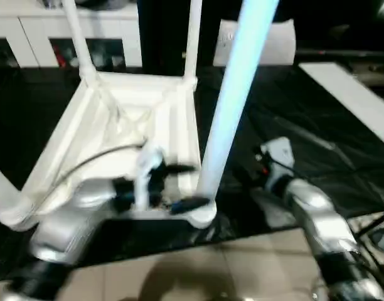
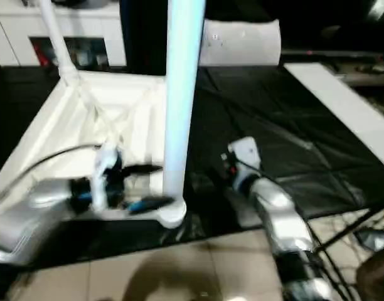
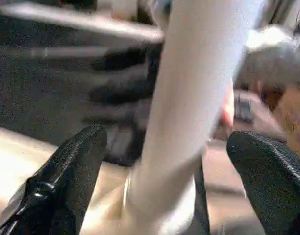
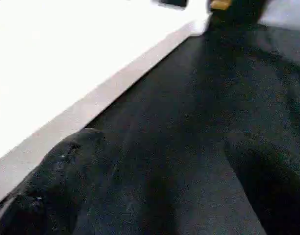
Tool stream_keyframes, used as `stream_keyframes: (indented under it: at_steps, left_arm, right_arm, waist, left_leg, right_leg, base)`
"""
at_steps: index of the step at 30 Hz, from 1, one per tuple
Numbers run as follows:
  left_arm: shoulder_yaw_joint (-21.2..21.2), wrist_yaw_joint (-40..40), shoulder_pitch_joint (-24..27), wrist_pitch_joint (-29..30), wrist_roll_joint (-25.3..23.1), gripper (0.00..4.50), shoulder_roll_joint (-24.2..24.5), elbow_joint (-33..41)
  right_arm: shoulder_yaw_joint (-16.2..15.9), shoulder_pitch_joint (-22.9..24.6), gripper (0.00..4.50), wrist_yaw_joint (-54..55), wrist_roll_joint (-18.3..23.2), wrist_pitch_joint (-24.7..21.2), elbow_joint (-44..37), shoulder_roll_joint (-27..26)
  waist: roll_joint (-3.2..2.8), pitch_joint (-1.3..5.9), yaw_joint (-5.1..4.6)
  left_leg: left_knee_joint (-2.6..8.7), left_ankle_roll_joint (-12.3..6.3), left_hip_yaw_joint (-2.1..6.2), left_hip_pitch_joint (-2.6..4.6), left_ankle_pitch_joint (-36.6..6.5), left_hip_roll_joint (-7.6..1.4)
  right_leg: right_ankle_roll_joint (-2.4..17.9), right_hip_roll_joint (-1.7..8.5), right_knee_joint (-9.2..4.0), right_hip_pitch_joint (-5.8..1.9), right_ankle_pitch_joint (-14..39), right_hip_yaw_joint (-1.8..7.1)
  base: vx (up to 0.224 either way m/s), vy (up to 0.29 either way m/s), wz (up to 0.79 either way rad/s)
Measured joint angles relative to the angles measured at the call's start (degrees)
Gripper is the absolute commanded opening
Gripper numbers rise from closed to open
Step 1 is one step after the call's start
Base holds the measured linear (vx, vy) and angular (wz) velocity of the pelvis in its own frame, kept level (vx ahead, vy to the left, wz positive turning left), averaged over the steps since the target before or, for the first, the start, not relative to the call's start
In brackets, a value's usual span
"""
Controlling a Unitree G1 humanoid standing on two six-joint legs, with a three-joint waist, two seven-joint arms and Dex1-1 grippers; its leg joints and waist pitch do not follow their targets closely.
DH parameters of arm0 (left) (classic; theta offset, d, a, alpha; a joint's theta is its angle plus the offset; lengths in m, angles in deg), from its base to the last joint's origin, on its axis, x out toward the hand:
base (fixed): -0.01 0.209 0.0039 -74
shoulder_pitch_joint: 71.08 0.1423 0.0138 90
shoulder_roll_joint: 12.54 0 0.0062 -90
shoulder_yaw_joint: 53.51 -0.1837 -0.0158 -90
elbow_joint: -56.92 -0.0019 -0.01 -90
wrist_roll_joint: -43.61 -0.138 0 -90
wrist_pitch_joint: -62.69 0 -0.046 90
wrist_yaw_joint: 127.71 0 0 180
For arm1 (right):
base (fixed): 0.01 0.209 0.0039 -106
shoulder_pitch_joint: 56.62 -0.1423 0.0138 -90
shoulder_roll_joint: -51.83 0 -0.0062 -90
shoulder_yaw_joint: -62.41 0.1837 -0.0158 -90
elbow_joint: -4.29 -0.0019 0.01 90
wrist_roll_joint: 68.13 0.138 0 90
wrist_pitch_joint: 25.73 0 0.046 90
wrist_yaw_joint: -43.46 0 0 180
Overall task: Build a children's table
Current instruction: Rotate table base, then rotate leg to tighten
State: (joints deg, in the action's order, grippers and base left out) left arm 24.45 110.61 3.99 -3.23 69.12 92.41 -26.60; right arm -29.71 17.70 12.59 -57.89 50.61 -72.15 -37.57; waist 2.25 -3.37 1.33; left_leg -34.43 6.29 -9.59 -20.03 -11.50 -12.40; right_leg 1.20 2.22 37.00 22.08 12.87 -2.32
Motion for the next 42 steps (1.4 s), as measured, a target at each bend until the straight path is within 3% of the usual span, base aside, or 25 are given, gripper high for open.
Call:
stream_keyframes:
  at_steps: [5,9,14,20,27,42]
  left_arm:
    - [-2.6,5.0,-0.8,-3.4,-4.3,3.95,4.9,-2.5]
    - [-5.2,5.2,-2.4,-8.2,-9.6,3.71,5.1,-6.7]
    - [-8.1,7.0,-5.4,-9.7,-12.3,3.32,4.6,-10.5]
    - [-10.0,8.1,-8.5,-13.6,-15.8,2.73,3.1,-16.8]
    - [-11.9,9.7,-10.1,-15.4,-18.7,2.08,3.0,-21.0]
    - [-12.5,11.5,-11.2,-16.2,-20.9,0.90,2.5,-23.1]
  right_arm:
    - [-1.2,4.9,4.50,-6.2,2.9,-4.1,-10.5,5.2]
    - [-2.1,8.9,4.50,-11.6,5.4,-8.0,-18.5,10.5]
    - [-2.7,12.6,4.50,-17.6,8.3,-12.2,-26.5,16.4]
    - [-2.9,14.3,4.50,-21.8,13.1,-17.0,-33.7,19.5]
    - [-4.0,15.7,4.50,-24.5,16.3,-20.8,-38.0,21.8]
    - [-6.5,15.6,4.50,-23.9,15.8,-21.9,-38.2,22.1]
  waist:
    - [-0.72,-0.08,0.88]
    - [-1.05,-0.17,1.21]
    - [-1.27,-0.13,1.37]
    - [-1.52,0.02,1.45]
    - [-1.67,0.11,1.89]
    - [-1.92,0.26,2.14]
  left_leg:
    - [0.01,0.00,0.00,0.02,0.0,0.05]
    - [0.05,-0.11,0.03,0.01,0.1,0.17]
    - [0.06,-0.14,0.04,0.01,0.0,0.20]
    - [0.07,-0.16,0.06,0.01,0.0,0.22]
    - [0.07,-0.20,0.07,0.00,0.0,0.25]
    - [0.07,-0.19,0.10,-0.01,0.0,0.29]
  right_leg:
    - [0.0,0.04,-0.01,-0.05,0.0,0.01]
    - [-0.1,0.12,-0.02,-0.09,0.1,0.04]
    - [-0.1,0.15,-0.03,-0.09,0.1,0.05]
    - [-0.1,0.16,-0.04,-0.09,0.1,0.05]
    - [-0.1,0.20,-0.05,-0.10,0.1,0.04]
    - [-0.1,0.25,-0.04,-0.10,0.1,0.03]
  base:
    - [0.000,0.000,0.00]
    - [0.000,0.000,0.00]
    - [0.000,0.000,0.00]
    - [0.000,0.000,0.00]
    - [0.000,0.000,0.00]
    - [0.000,0.000,0.00]
